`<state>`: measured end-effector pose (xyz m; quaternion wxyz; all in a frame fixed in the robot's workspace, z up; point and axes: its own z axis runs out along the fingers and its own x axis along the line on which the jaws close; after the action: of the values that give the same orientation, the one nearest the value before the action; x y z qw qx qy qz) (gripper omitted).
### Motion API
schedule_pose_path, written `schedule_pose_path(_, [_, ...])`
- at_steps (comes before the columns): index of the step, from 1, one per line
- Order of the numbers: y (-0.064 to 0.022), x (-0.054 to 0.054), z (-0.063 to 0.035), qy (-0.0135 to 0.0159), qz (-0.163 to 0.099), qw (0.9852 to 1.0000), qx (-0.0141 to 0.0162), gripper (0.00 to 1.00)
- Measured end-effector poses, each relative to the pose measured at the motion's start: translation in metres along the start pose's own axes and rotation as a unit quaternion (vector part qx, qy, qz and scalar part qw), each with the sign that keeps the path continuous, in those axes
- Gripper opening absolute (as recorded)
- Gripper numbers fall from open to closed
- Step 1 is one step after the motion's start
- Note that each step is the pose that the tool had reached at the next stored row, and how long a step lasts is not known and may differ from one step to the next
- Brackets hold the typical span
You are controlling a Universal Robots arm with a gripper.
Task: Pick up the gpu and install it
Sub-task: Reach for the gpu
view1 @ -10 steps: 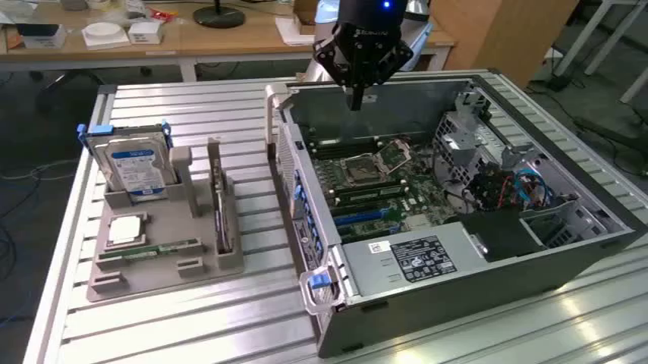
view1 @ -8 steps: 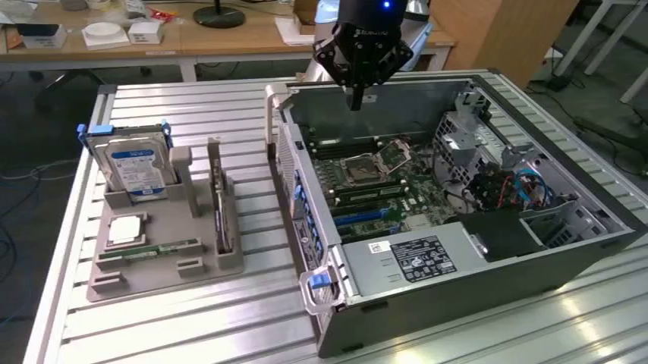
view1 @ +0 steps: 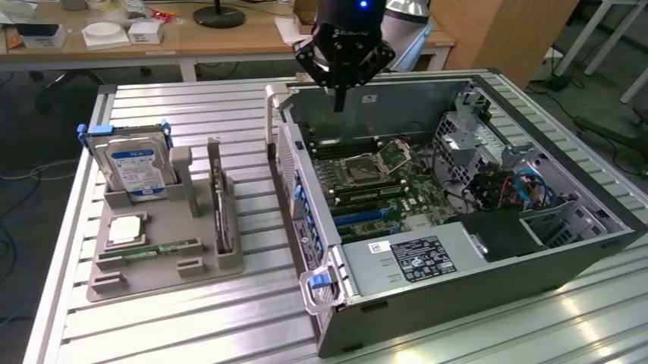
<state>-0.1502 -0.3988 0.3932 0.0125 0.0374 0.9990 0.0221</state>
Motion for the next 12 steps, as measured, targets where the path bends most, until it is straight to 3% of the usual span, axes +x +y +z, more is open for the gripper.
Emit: schedule_pose_path(12, [-0.004, 0.054, -0.0011, 0.0, 0.0, 1.0, 0.0001, 0.1])
